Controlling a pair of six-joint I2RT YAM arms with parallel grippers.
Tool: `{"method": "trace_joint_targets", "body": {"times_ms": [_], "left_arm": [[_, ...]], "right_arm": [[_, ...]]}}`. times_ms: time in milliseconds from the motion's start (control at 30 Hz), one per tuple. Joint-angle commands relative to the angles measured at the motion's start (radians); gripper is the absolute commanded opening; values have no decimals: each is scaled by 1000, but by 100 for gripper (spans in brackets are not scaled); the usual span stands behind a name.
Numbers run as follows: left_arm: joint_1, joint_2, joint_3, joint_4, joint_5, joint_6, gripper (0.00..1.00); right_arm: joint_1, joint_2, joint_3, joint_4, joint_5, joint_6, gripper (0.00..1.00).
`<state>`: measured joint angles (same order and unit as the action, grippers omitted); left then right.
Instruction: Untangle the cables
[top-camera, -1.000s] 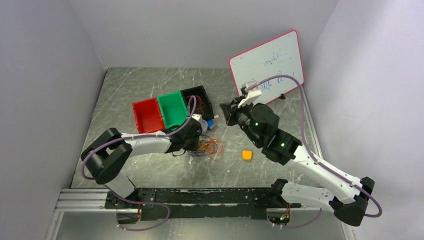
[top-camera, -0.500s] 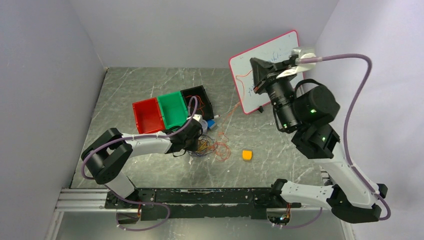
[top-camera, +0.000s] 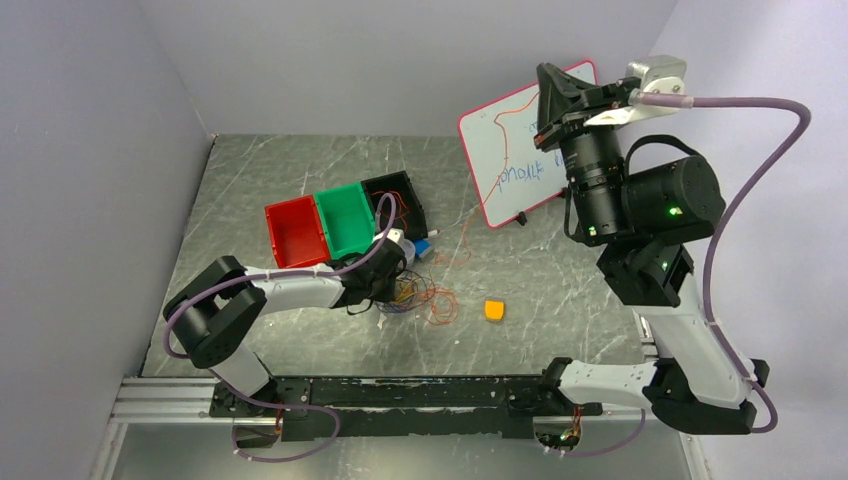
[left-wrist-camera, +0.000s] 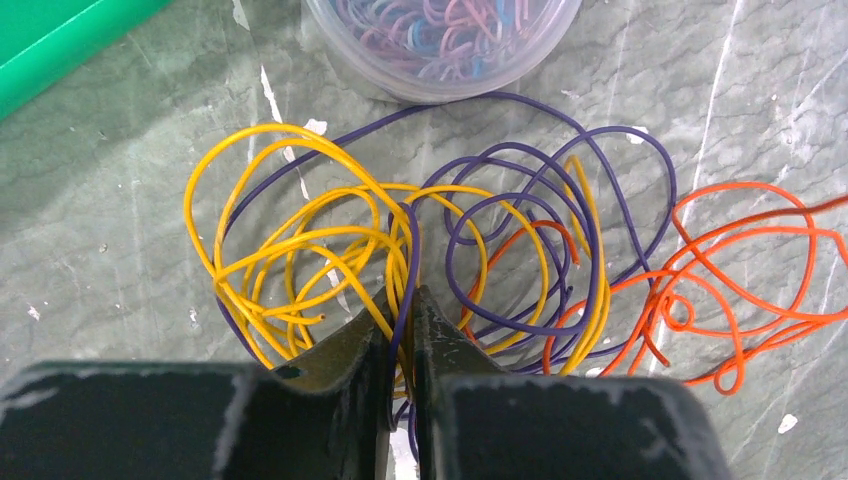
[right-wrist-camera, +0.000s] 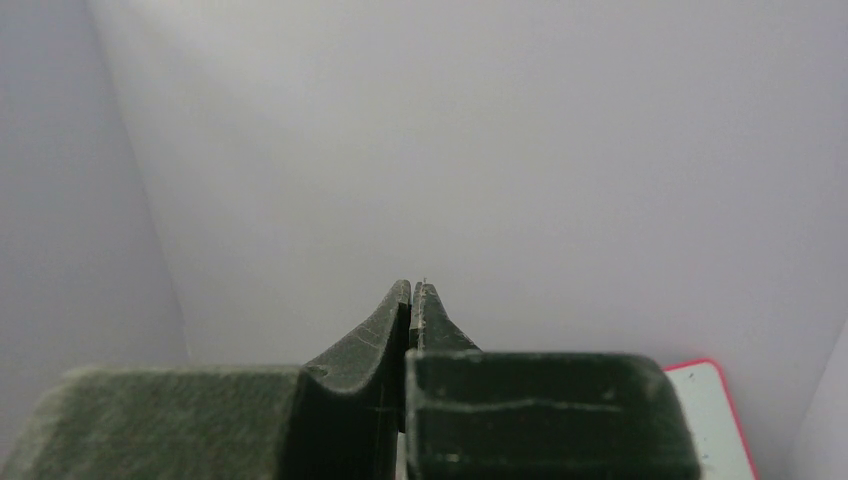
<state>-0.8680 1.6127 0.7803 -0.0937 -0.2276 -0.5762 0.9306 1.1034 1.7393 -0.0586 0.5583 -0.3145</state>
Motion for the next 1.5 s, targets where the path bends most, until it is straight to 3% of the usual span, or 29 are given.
{"method": "trace_joint_targets", "body": {"times_ms": [0, 200, 567, 700, 833, 1067, 1400, 1467], "left_arm": [[-10, 30, -32, -34, -19, -9, 14], [-11, 47, -37, -29, -9, -24, 9], [-12, 28, -71, -42, -45, -41, 7], [-13, 17, -85, -63, -65, -61, 7], [-13, -25, -111, -92, -86, -92, 7], [-13, -169, -127, -146, -131, -89, 7], [-12, -322, -94, -241, -197, -70, 7], [-12, -339, -88, -255, -203, -73, 13]], "right_arm": [[3, 15, 90, 101, 45, -117, 0], [4, 13, 137, 296, 29, -193, 0], [5, 231, 495, 390, -17, -498, 0], [4, 294, 533, 419, -17, -594, 0], [4, 288, 451, 475, 17, -648, 0], [2, 200, 192, 448, 85, -561, 0], [1, 55, -156, 476, 314, -499, 0], [0, 33, -180, 433, 311, -447, 0]]}}
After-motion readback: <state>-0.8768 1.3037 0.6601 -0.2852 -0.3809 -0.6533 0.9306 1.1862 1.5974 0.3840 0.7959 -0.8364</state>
